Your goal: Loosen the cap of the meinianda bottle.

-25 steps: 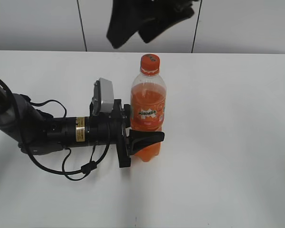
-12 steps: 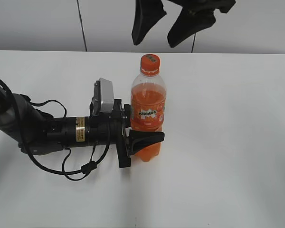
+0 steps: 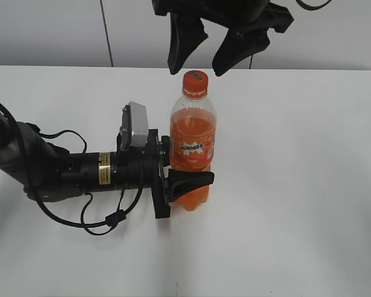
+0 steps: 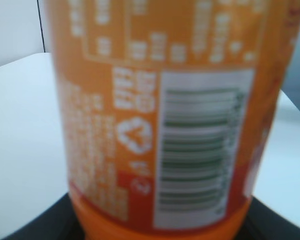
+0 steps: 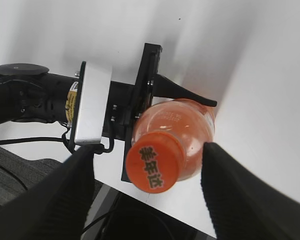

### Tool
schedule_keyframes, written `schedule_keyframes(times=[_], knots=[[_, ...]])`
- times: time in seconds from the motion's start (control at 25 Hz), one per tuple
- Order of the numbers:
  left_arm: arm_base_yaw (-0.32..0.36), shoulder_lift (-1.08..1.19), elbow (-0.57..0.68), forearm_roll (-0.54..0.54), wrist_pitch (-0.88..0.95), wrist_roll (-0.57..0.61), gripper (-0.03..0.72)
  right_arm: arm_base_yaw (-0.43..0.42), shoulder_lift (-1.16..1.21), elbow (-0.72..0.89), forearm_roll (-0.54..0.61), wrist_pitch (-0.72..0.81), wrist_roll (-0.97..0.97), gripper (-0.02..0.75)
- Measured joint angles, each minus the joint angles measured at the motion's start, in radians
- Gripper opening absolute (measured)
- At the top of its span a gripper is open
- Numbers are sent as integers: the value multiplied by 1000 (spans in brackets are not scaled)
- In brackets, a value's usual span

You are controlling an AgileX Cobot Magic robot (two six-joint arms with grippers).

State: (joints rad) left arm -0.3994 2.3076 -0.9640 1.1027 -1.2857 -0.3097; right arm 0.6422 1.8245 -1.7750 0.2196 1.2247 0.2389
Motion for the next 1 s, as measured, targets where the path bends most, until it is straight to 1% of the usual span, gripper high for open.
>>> schedule_keyframes(times=[0.4,0.48,0.56,0.8,1.0], knots=[[0,0,0,-1,0,0,380,0,27,0,8,0,-39,498],[0,0,0,-1,0,0,380,0,27,0,8,0,-46,488],[0,0,0,-1,0,0,380,0,27,0,8,0,-52,447],[0,0,0,-2,0,0,380,0,27,0,4,0,-85,278],[0,0,1,-3,0,0,379,0,27,0,1,0,-118,269]])
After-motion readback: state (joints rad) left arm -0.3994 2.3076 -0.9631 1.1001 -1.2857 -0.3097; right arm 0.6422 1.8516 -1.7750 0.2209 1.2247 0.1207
